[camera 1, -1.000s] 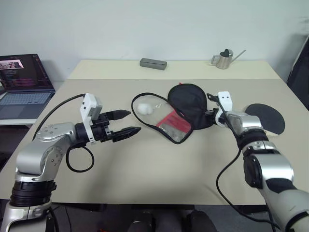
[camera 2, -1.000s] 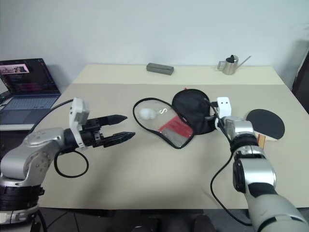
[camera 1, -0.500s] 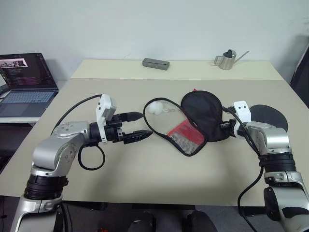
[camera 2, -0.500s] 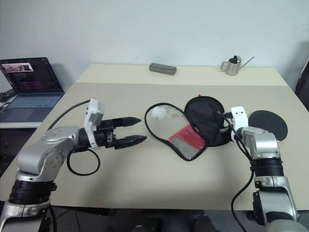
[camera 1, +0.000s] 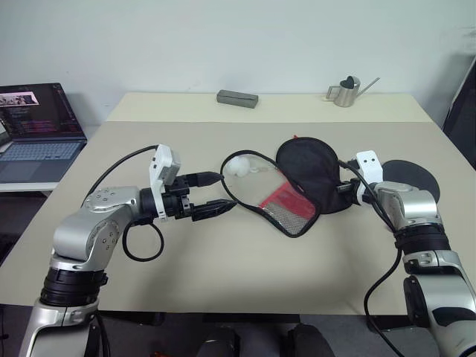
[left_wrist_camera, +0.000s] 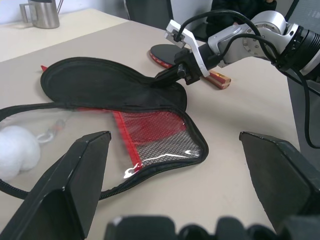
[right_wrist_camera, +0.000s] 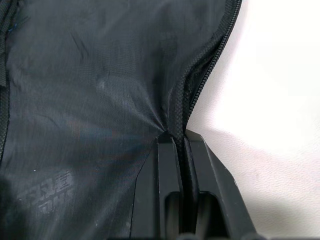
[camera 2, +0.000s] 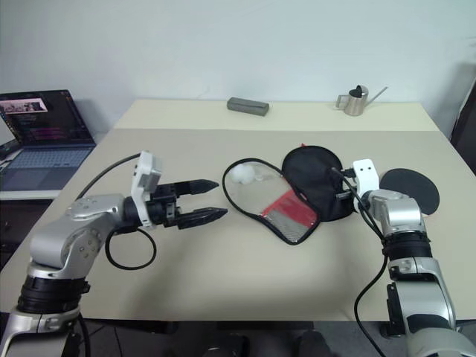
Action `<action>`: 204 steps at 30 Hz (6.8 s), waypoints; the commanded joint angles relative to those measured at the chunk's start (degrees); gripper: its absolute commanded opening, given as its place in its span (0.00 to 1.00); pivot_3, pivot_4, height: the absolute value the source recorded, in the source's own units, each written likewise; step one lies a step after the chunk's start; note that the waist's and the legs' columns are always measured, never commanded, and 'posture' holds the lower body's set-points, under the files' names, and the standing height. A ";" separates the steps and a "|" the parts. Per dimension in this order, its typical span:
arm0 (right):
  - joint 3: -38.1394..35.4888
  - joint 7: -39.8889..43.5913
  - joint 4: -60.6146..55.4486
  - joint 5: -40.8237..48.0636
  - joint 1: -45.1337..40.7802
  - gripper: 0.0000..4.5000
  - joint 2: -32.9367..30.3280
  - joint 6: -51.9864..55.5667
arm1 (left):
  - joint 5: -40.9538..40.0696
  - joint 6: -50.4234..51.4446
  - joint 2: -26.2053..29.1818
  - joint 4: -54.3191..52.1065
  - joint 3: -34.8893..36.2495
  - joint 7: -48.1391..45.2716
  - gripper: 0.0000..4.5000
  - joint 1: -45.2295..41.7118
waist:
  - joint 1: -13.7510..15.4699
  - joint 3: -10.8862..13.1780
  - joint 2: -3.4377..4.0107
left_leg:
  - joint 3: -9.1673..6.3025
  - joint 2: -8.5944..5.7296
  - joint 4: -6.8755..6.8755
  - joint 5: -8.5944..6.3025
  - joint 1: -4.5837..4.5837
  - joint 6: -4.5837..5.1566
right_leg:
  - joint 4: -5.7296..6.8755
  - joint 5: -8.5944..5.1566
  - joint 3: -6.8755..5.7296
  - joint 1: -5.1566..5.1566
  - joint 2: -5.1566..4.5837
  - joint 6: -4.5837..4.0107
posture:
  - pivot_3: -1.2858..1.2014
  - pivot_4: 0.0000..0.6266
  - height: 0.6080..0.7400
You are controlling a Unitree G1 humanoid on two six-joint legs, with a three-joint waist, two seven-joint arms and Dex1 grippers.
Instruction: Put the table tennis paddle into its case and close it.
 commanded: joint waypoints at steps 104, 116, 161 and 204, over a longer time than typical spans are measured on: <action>-3.37 -23.29 -39.54 2.92 9.94 0.25 14.42 8.13 | 2.89 -5.51 6.18 0.59 7.10 -3.10 1.00 2.53 | -0.87 0.02 0.01 | 0.78 0.48 -0.71 0.06 -0.10 -0.04 | -0.02 0.16 0.95 -0.94 0.48 -0.15 | 0.52 0.24 1.00; 2.81 -18.36 -24.70 -1.20 8.21 0.25 13.08 -1.81 | 2.80 -5.20 4.70 -0.80 5.70 -1.82 1.00 2.42 | -1.09 0.02 0.01 | 0.96 0.51 -0.71 0.08 -0.06 -0.07 | 0.02 0.17 1.09 -0.99 0.53 -0.15 | 0.52 0.24 1.00; -2.75 -12.24 -35.67 4.99 8.46 0.88 15.18 6.08 | 11.40 -12.65 2.76 7.43 5.61 7.12 1.00 -0.17 | -1.12 -0.02 -0.05 | 1.12 0.59 -0.68 0.07 0.00 -0.08 | 0.07 0.19 1.25 -1.01 0.60 -0.16 | 0.52 0.24 1.00; -11.51 35.66 -39.32 27.23 14.40 0.88 -26.83 -6.13 | 29.88 -35.63 -15.08 58.25 -6.19 1.75 1.00 -19.50 | -0.15 -0.02 -0.25 | 1.37 0.62 -0.15 -0.05 -0.15 0.14 | 0.04 0.45 1.22 -0.90 0.65 -0.01 | 0.52 0.24 1.00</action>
